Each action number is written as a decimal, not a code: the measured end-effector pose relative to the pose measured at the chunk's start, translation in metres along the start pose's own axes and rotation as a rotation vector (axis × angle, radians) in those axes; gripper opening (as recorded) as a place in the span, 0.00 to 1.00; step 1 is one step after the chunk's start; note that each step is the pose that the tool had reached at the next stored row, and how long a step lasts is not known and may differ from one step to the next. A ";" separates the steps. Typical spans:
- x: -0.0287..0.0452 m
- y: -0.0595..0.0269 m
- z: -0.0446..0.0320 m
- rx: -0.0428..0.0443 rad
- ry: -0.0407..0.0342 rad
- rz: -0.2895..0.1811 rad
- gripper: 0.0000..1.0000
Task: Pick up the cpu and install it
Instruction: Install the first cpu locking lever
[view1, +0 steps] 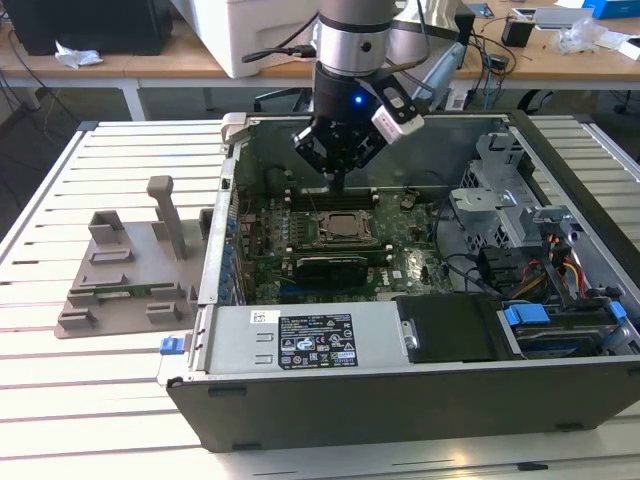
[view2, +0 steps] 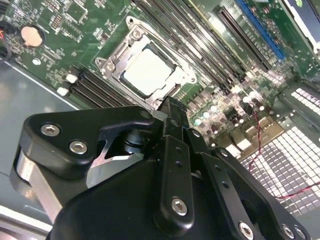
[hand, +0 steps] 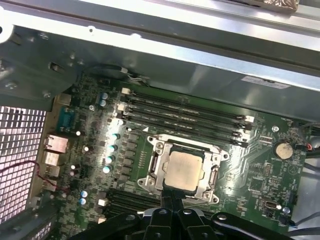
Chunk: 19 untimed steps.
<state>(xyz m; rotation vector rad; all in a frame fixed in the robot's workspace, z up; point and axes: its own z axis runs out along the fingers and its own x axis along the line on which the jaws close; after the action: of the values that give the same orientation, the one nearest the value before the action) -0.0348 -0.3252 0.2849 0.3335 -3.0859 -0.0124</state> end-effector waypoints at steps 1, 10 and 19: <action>0.0016 0.0003 0.0001 0.0000 0.0000 0.000 0.11; 0.0126 0.0027 0.0005 0.0000 -0.0001 0.000 0.11; 0.0238 0.0052 0.0010 0.0000 -0.0001 0.000 0.11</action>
<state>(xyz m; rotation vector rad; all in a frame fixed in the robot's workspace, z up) -0.0591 -0.3252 0.2849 0.3338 -3.0860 -0.0124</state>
